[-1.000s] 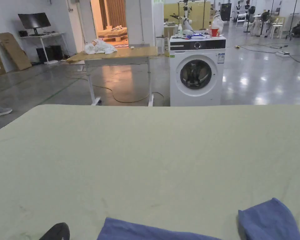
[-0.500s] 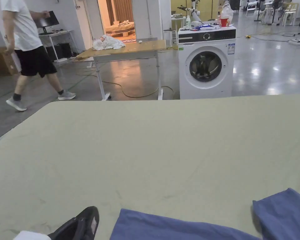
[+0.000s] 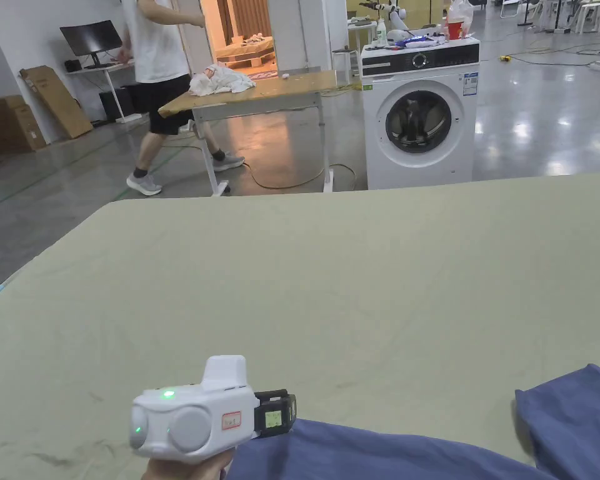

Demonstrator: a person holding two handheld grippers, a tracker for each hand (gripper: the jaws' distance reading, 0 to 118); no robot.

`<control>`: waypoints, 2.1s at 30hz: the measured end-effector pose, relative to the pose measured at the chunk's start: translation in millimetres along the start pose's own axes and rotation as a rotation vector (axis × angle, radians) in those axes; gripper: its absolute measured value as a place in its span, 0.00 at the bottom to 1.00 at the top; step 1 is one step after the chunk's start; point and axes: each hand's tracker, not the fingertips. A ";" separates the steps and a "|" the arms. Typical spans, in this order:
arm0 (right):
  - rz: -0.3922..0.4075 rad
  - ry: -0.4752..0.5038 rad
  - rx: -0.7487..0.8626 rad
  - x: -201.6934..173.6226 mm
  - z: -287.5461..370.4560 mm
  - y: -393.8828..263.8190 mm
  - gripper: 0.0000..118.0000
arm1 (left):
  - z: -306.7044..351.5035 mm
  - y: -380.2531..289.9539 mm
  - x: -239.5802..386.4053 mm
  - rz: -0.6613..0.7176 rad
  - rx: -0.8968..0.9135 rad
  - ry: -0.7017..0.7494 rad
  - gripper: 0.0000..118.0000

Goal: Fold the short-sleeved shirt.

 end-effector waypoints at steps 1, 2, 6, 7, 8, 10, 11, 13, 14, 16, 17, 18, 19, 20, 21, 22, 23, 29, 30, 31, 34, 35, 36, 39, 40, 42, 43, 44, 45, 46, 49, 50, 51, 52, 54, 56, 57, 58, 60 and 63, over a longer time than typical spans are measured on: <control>-0.001 -0.009 -0.005 0.4 0.4 0.5 0.00 | -13.3 1.6 -1.5 0.004 -0.039 0.018 0.58; -0.001 -0.018 -0.009 1.6 0.8 0.1 0.00 | -24.5 0.3 -0.7 -0.011 -0.075 0.042 0.54; 0.005 -0.038 -0.034 8.1 2.0 -3.1 0.00 | -51.4 -8.5 3.8 -0.065 -0.132 0.049 0.33; 0.007 -0.041 -0.043 9.3 1.1 -3.8 0.00 | -46.8 -11.4 5.9 -0.076 -0.114 0.054 0.30; 0.009 -0.046 -0.048 10.0 0.1 -4.6 0.00 | -45.4 -9.1 6.5 -0.074 -0.115 0.053 0.24; 0.006 -0.052 -0.053 11.4 -2.7 -5.4 0.00 | -47.2 -5.3 5.8 -0.056 -0.128 0.028 0.00; 0.002 -0.049 -0.058 13.1 -6.1 -4.6 0.00 | -48.3 -8.3 4.9 -0.010 -0.145 -0.016 0.00; 0.014 -0.053 -0.076 15.7 -15.5 0.8 0.00 | -54.8 -8.9 3.1 -0.010 -0.150 0.017 0.00; 0.042 -0.071 -0.109 18.4 -24.2 6.4 0.00 | -56.5 -8.5 2.9 -0.014 -0.155 0.018 0.00; 0.082 -0.098 -0.181 28.0 -49.0 18.3 0.20 | -54.5 -8.9 3.6 -0.026 -0.164 0.017 0.00; 0.094 -0.102 -0.253 41.3 -66.1 20.3 0.36 | -54.9 -8.2 4.5 -0.043 -0.169 0.019 0.00; 0.097 -0.101 -0.276 51.7 -84.8 23.9 0.56 | -56.2 -8.7 6.9 -0.061 -0.174 0.023 0.00; 0.088 -0.098 -0.309 61.3 -102.6 26.2 0.65 | -56.9 -9.2 9.1 -0.075 -0.177 0.029 0.00; 0.066 -0.086 -0.369 73.3 -125.2 28.3 0.69 | -57.8 -9.1 11.1 -0.088 -0.180 0.036 0.00; 0.040 -0.071 -0.431 89.6 -149.2 27.3 0.70 | -58.4 -9.1 13.2 -0.101 -0.183 0.045 0.00; 0.024 -0.060 -0.506 99.8 -170.5 25.5 0.70 | -58.8 -8.6 14.7 -0.121 -0.176 0.061 0.00; 0.015 -0.065 -0.597 110.8 -194.6 21.5 0.72 | -59.1 -9.8 17.9 -0.140 -0.178 0.070 0.00; 0.001 -0.199 -0.781 156.3 -273.4 -9.2 0.67 | -59.0 -13.3 28.5 -0.226 -0.178 0.105 0.00; 0.033 -0.198 -0.815 159.7 -278.6 -13.7 0.65 | -59.0 -13.2 28.1 -0.227 -0.177 0.106 0.00; 0.047 -0.170 -0.827 160.6 -279.5 -17.3 0.63 | -58.5 -12.5 27.8 -0.228 -0.177 0.105 0.00; 0.123 -0.146 -0.794 150.0 -271.4 -13.2 0.47 | -58.1 -12.6 23.9 -0.211 -0.178 0.093 0.00; 0.148 -0.140 -0.793 146.3 -269.3 -11.5 0.31 | -58.1 -11.9 22.1 -0.203 -0.178 0.090 0.00; 0.175 -0.131 -0.789 142.5 -267.0 -10.7 0.01 | -58.0 -12.1 21.6 -0.195 -0.177 0.087 0.00; 0.235 -0.139 -0.774 130.9 -259.2 -9.4 0.01 | -54.5 -12.4 20.5 -0.191 -0.166 0.082 0.00; 0.233 -0.141 -0.770 132.0 -256.4 -6.5 0.01 | -49.5 -12.5 18.4 -0.198 -0.140 0.068 0.00; 0.175 -0.143 -0.686 132.5 -240.7 10.4 0.01 | -22.2 -8.2 8.3 -0.138 -0.021 0.022 0.00; 0.150 -0.137 -0.642 133.5 -231.2 20.2 0.01 | -4.8 -4.8 3.1 -0.094 0.045 0.006 0.00; 0.138 -0.124 -0.574 133.6 -218.8 35.4 0.01 | 16.8 1.9 -4.5 -0.036 0.101 -0.038 0.00; 0.136 -0.120 -0.526 133.4 -207.8 52.1 0.01 | 37.7 9.5 -10.3 -0.015 0.137 -0.076 0.00; 0.135 -0.125 -0.484 133.2 -198.8 66.6 0.01 | 57.0 17.0 -13.0 -0.014 0.181 -0.084 0.00; 0.110 -0.116 -0.334 128.9 -169.7 119.1 0.01 | 127.9 45.0 -16.0 -0.062 0.345 -0.097 0.00; 0.105 -0.142 -0.276 126.1 -160.9 136.1 0.01 | 151.8 53.8 -16.6 -0.067 0.400 -0.108 0.00; 0.104 -0.144 -0.221 123.4 -152.8 154.0 0.01 | 178.8 64.1 -8.5 -0.071 0.449 -0.112 0.00; 0.102 -0.142 -0.179 120.8 -146.8 169.1 0.01 | 198.5 72.0 -7.6 -0.081 0.501 -0.115 0.00; 0.108 -0.140 -0.095 105.4 -132.7 206.5 0.01 | 239.6 93.6 -5.1 -0.078 0.590 -0.121 0.00; 0.139 -0.150 -0.030 93.6 -125.4 236.6 0.01 | 271.4 114.0 -1.8 -0.071 0.659 -0.132 0.00; 0.154 -0.158 -0.003 87.3 -124.7 253.8 0.01 | 287.8 124.7 0.1 -0.080 0.692 -0.113 0.00; 0.171 -0.147 0.022 81.5 -123.0 266.1 0.01 | 299.3 132.8 2.8 -0.087 0.721 -0.086 0.00; 0.201 -0.177 0.075 68.4 -122.9 297.2 0.01 | 320.8 155.8 9.3 -0.117 0.784 -0.037 0.00; 0.231 -0.211 0.135 53.7 -130.3 339.5 0.01 | 337.7 190.2 12.6 -0.124 0.824 -0.002 0.00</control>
